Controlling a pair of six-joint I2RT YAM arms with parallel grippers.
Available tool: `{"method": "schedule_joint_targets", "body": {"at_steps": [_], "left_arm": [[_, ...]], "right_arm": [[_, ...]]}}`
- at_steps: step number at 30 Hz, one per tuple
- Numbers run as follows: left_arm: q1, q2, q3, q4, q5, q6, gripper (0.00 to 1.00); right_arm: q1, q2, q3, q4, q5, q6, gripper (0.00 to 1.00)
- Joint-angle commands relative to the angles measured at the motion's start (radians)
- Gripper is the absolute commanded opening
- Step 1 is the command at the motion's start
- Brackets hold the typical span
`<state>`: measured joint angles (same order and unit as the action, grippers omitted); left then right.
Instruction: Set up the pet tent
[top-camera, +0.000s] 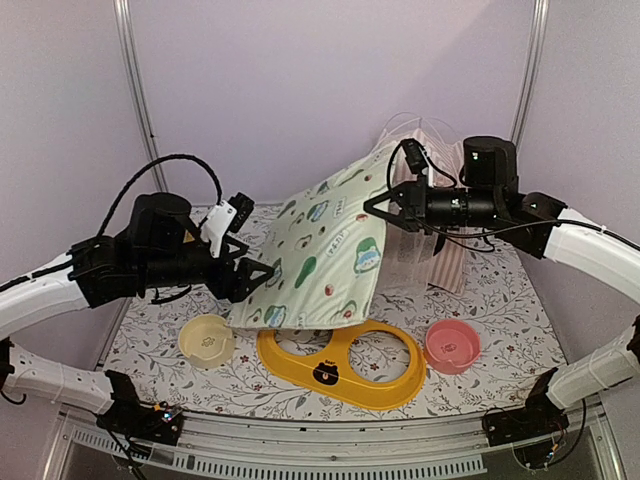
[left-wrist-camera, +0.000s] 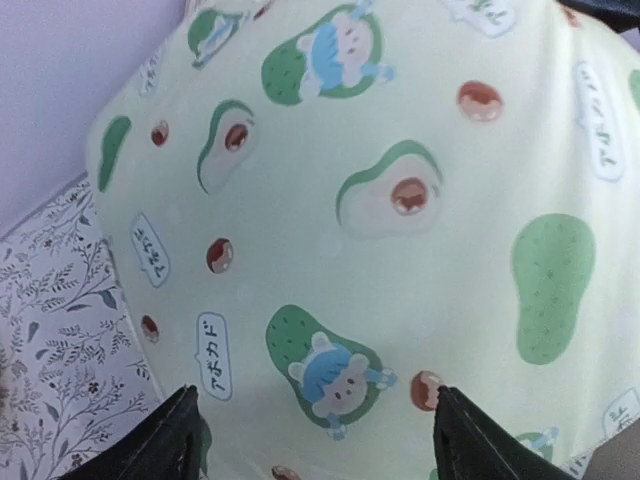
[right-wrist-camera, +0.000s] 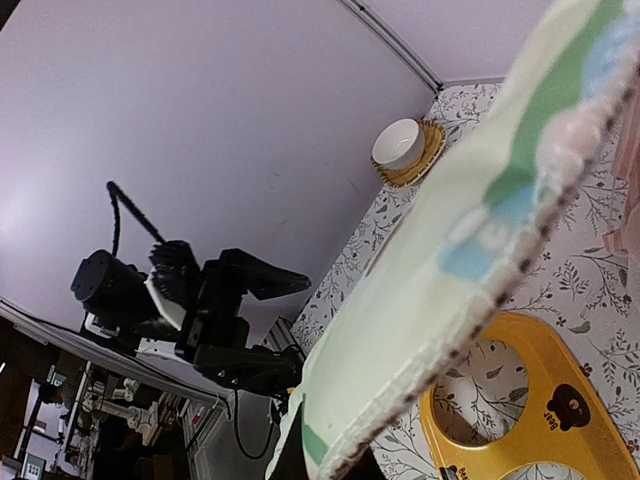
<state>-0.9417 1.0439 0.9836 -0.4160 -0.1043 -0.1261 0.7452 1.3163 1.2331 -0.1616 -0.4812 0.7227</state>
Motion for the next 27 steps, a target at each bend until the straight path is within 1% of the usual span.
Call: {"method": "schedule_joint_targets", "body": {"at_steps": [1,3,5,11,15,20,25,27], "left_arm": [[0.173,0.017,-0.078,0.141,0.364,-0.204,0.8],[0.235,0.021,-0.114,0.216,0.48,-0.259,0.81],[0.265,0.026,-0.138,0.27,0.539,-0.294,0.81],[0.311,0.042,-0.162,0.286,0.563,-0.317,0.82],[0.376,0.047,-0.197,0.318,0.628,-0.357,0.83],[0.445,0.035,-0.222,0.302,0.634,-0.366,0.84],[0.526,0.05,-0.256,0.328,0.712,-0.382,0.87],[0.547,0.054,-0.272,0.366,0.751,-0.401,0.87]], "right_arm": [[0.004,-0.075,-0.015,0.092,-0.105,-0.105,0.0],[0.003,-0.094,-0.05,0.083,-0.116,-0.142,0.0],[0.003,-0.115,-0.077,0.09,-0.115,-0.165,0.0],[0.003,-0.14,-0.115,0.122,-0.152,-0.196,0.0],[0.002,-0.155,-0.121,0.131,-0.148,-0.213,0.0],[0.002,-0.157,-0.113,0.111,-0.141,-0.237,0.0],[0.001,-0.156,-0.112,0.111,-0.16,-0.239,0.0],[0.002,-0.161,-0.112,0.108,-0.16,-0.241,0.0]]}}
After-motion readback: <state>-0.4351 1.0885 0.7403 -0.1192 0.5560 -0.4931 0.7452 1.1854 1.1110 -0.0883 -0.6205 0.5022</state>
